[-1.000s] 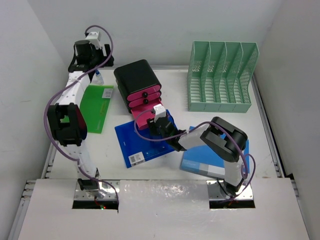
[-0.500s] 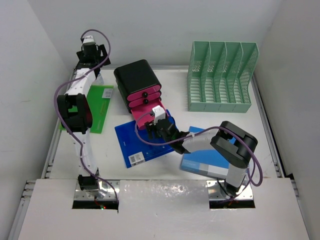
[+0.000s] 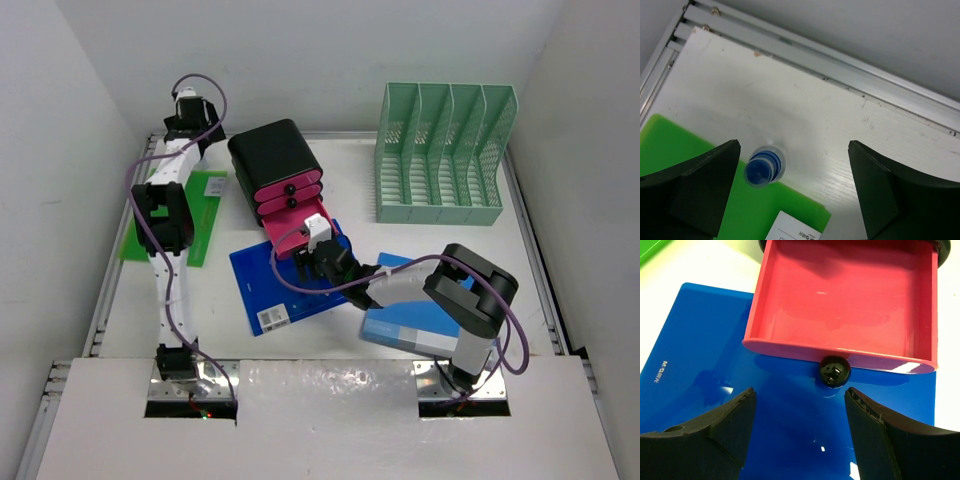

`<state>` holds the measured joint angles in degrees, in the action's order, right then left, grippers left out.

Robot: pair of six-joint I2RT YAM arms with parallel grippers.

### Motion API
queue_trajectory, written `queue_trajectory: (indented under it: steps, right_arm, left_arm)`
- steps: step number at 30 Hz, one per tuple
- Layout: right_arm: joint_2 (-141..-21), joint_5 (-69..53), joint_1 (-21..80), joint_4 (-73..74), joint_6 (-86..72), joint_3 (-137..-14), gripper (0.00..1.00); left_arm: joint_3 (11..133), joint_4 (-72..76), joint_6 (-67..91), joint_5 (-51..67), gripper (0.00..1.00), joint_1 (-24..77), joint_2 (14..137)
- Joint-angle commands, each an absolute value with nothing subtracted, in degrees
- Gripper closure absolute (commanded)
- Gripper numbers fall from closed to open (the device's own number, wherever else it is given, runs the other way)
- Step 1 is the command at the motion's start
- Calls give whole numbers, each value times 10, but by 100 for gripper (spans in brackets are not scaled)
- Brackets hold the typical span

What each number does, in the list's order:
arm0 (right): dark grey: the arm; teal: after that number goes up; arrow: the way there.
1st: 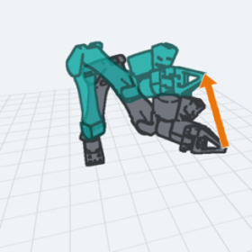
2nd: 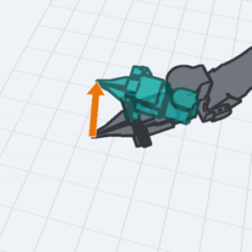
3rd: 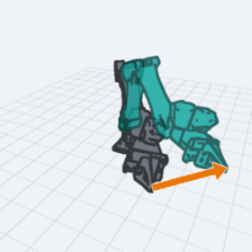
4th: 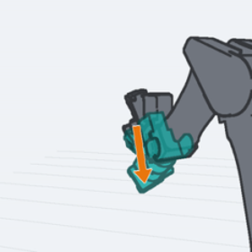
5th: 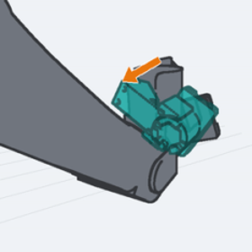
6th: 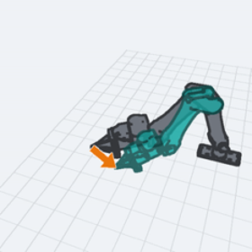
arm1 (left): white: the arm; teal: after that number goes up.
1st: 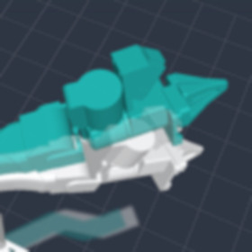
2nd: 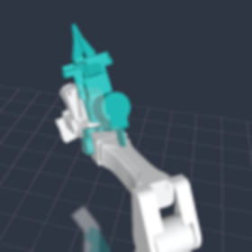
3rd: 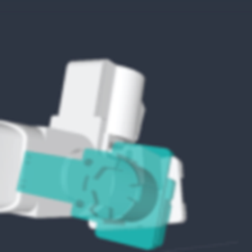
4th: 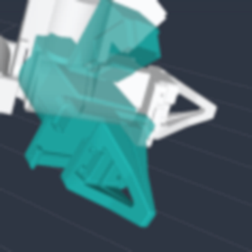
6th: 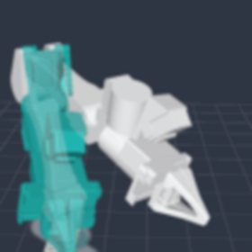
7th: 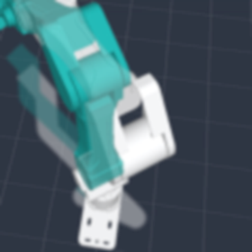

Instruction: Organize the desk

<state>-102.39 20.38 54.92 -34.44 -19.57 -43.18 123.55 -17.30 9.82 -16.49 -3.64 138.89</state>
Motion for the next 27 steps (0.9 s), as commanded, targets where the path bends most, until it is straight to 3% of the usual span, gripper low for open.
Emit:
queue_trajectory:
  steps: [1, 4, 9, 21, 24, 27]
  right_arm:
    - [-999, 202, 553, -364, -193, -427, 31]
    - [-998, 200, 553, -365, -195, -422, 31]
    - [-990, 207, 553, -368, -198, -414, 30]
    - [-985, 215, 553, -365, -196, -412, 30]
    - [-982, 218, 554, -362, -194, -409, 30]
    - [-980, 221, 553, -359, -192, -410, 30]
  left_arm:
    - [1230, -153, 112, -174, 12, -45, 1373]
    - [1243, -159, 113, -173, 14, -45, 1386]
    - [1264, -164, 113, -169, 27, -47, 1411]
    - [1264, -154, 93, -161, 76, -48, 1422]
    - [1264, -154, 90, -159, 100, -48, 1421]
    - [1257, -154, 74, -152, 100, -48, 1417]
